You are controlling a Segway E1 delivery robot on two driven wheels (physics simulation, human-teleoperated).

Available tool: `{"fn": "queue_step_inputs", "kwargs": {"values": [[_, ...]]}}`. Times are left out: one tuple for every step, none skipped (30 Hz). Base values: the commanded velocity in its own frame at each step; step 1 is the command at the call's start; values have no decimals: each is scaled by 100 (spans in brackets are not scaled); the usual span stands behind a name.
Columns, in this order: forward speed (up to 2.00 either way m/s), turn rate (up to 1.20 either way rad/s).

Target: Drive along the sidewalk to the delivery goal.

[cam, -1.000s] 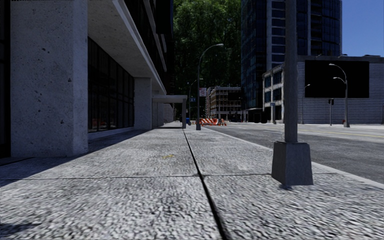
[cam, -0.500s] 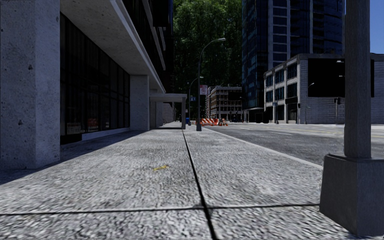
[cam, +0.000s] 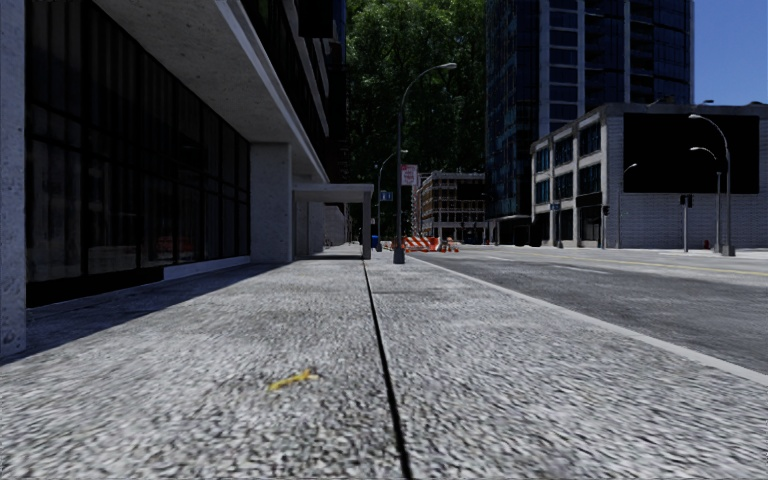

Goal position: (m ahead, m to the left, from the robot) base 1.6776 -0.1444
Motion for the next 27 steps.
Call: {"fn": "queue_step_inputs", "kwargs": {"values": [[200, 17], [200, 19], [200, 19], [200, 23], [200, 27], [200, 27], [196, 27], [196, 27], [160, 28], [140, 28], [130, 28], [121, 17], [121, 17], [105, 11], [98, 0], [82, 0], [68, 0], [68, 0], [57, 0], [47, 0], [43, 0], [43, 0], [41, 0], [39, 0], [37, 0], [33, 0], [33, 0]]}}
